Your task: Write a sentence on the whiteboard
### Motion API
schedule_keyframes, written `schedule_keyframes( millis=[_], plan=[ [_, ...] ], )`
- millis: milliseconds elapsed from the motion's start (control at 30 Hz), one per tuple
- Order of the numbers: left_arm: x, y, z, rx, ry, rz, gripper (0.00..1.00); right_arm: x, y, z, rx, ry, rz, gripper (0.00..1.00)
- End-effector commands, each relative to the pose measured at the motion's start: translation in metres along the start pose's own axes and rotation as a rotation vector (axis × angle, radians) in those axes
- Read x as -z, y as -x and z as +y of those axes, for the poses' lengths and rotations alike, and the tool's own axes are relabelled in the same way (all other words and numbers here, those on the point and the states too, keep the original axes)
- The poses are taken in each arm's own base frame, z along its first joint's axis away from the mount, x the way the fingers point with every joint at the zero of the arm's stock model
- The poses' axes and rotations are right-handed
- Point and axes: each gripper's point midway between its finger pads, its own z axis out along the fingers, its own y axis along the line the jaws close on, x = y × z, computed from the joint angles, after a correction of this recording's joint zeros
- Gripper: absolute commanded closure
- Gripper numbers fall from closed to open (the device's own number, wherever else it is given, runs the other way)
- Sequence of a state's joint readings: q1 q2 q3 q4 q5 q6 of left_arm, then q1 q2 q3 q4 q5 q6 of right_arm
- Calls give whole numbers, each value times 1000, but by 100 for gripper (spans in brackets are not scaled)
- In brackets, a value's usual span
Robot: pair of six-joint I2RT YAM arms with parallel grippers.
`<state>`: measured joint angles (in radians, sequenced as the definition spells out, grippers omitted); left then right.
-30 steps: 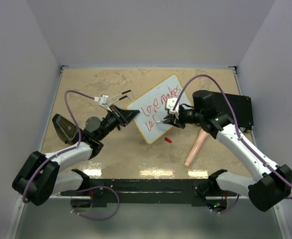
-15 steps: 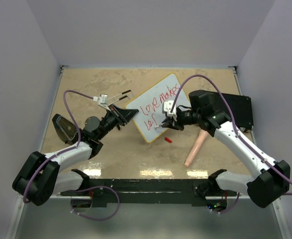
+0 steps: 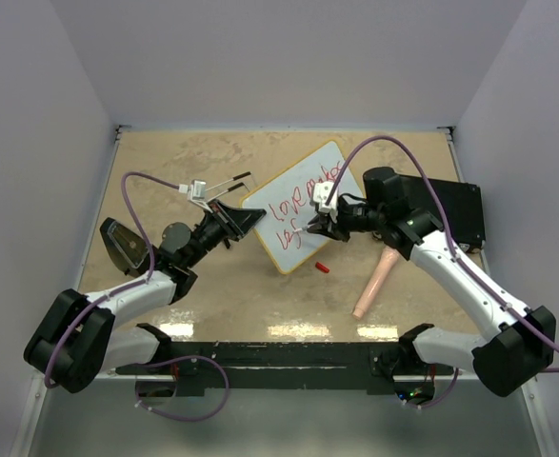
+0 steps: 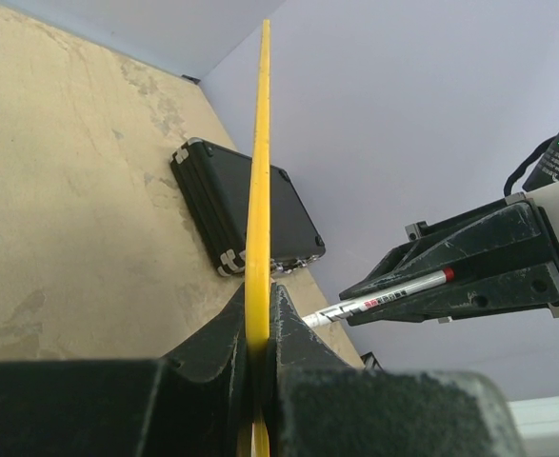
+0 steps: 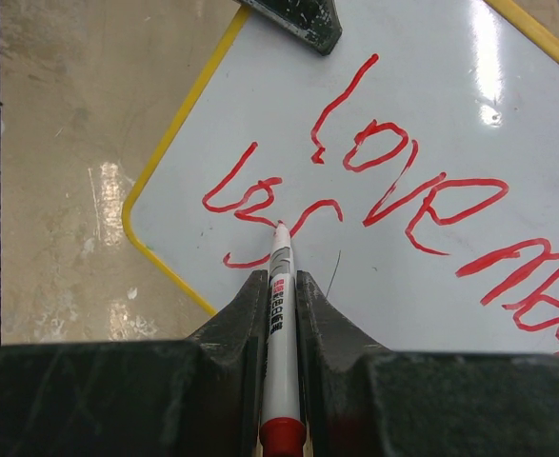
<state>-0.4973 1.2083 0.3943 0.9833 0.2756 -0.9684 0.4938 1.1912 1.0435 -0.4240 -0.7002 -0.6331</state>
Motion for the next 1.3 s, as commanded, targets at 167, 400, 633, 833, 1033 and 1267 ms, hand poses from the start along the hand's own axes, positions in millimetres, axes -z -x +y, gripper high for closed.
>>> schedule_keyframes(
  millis=[167,400,633,833,1033,1267],
  plan=[
    [-2,39,-51,-38,-182,-133,100,12,9,-35,-25,-185,-11,100],
    [-2,39,-48,-39,-170,-136,100,14,15,-7,34,-50,-50,100],
    [-2,40,-48,-38,-173,-134,100,12,-1,-6,29,-51,-3,100],
    [-2,40,-49,-39,-176,-134,100,11,-9,-19,-8,-119,33,100],
    [-2,40,-49,-41,-179,-133,100,14,-10,-34,-24,-198,47,100],
    [-2,39,-49,-38,-181,-128,100,13,-2,-41,-21,-207,31,100]
  ],
)
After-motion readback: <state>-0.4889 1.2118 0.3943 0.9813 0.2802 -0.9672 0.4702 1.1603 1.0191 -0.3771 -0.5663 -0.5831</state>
